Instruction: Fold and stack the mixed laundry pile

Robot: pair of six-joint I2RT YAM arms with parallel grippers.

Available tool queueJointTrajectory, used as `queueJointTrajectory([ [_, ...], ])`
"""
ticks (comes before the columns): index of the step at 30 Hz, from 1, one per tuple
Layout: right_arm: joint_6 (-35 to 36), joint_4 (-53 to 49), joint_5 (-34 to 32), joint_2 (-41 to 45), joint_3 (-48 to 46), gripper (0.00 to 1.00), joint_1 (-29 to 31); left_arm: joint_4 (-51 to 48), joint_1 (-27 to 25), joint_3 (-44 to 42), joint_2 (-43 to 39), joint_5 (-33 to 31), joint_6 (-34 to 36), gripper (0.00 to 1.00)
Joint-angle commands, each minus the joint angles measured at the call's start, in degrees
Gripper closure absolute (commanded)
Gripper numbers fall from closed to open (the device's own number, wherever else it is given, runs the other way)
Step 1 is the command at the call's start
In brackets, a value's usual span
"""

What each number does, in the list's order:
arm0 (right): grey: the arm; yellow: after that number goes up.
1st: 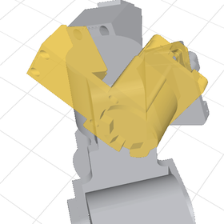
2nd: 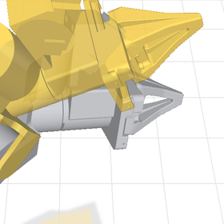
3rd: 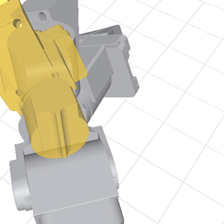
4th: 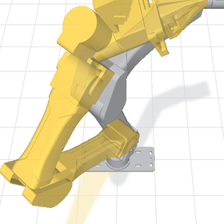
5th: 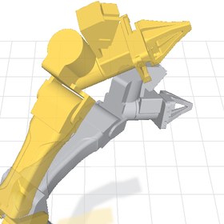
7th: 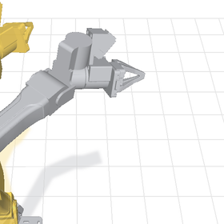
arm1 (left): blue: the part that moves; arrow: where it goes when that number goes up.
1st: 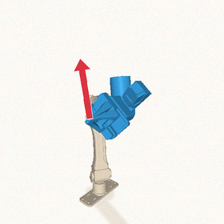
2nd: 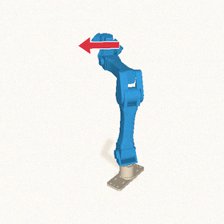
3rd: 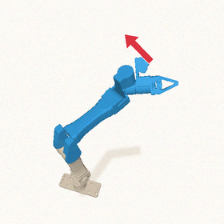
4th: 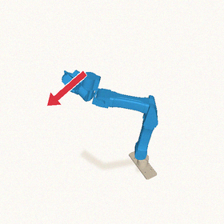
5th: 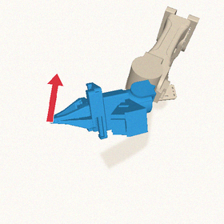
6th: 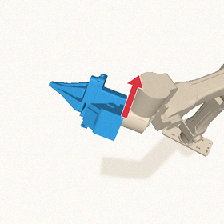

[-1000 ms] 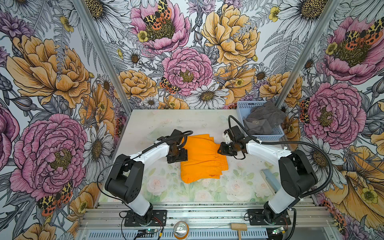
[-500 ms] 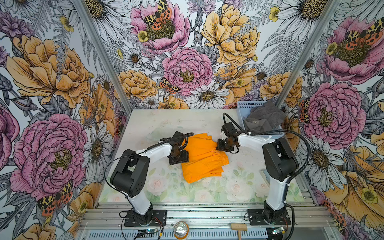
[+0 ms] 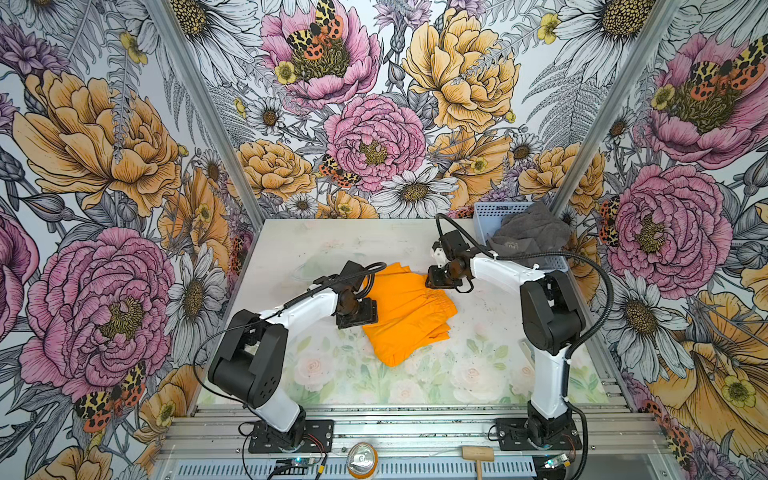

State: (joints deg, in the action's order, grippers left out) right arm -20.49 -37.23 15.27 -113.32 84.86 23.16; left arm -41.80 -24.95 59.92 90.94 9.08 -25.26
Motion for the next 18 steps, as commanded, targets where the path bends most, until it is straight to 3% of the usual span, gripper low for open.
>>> queueJointTrajectory([
  [1, -2.83, -3.63, -0.04, 8.53, -3.3, 0.55, 1.92, 0.23, 2.04, 6.77, -0.61, -3.14, 6.07, 0.23],
  [11, -15.28, 1.33, -2.52, 16.42, -18.42, 0.5, 11.33, -0.78, 3.61, 21.76, 16.87, -3.99, 20.6, 0.25],
  [18, -12.94, 2.43, -5.54, 11.94, -21.56, 0.5, 11.28, -1.7, 6.14, 25.97, 25.25, -4.51, 22.88, 0.3],
])
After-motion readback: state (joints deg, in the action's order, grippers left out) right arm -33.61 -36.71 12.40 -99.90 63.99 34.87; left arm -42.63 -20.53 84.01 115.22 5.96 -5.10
